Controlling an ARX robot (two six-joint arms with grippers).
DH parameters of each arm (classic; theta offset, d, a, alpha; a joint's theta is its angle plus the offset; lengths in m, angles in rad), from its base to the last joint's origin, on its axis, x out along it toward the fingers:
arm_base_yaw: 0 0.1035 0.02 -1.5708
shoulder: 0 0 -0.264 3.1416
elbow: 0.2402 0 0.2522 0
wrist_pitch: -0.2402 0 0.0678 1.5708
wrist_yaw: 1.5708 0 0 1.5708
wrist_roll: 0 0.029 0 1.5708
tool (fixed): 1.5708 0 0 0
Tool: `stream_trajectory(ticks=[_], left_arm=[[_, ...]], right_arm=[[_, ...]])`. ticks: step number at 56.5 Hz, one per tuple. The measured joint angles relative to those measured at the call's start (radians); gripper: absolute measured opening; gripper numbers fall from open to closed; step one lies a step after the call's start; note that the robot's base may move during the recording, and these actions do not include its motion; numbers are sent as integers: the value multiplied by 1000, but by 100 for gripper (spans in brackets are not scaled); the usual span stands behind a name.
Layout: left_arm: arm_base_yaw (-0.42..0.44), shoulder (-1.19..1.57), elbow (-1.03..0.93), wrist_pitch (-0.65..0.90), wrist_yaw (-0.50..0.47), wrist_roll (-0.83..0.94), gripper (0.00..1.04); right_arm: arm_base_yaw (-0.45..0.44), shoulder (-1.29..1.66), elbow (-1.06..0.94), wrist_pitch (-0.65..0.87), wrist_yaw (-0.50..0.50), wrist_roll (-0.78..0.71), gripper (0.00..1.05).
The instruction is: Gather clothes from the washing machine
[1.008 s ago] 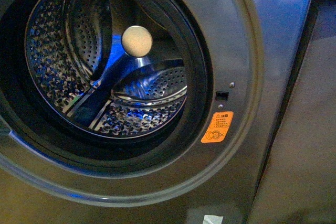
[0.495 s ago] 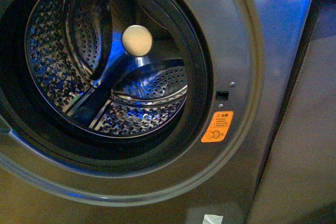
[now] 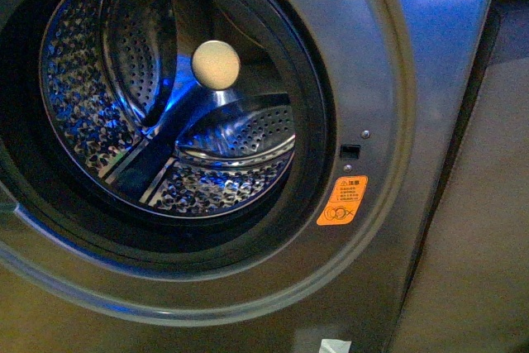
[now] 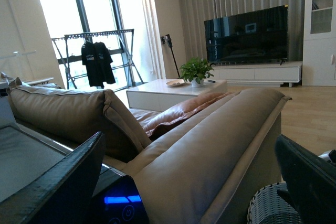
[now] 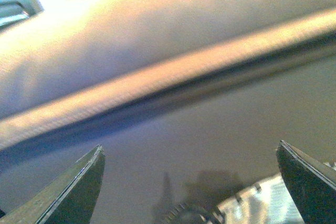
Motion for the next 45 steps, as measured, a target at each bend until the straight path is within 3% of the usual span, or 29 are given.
stream_trajectory(ticks=[10,13,17,21,23,38,45], left_arm=[[0,0,0,0,0,0,98],[0,0,0,0,0,0,98],[0,0,0,0,0,0,98],[0,0,0,0,0,0,98],[0,0,0,0,0,0,98],[0,0,2,-2,-5,-2,98],[7,114,297,-437,-306,-93,98]], right_arm=[[225,-212,-96,134,170,65,97],[331,-283,-151,177,251,69,97],[539,-382,-261,230,421,-9,97],[625,-468,-235,-136,494,-143,79],[649,-503,-272,-226,518,-177,70],[747,-626,-453,-210,608,-228,24],[779,-675,-513,-202,638,-233,3]])
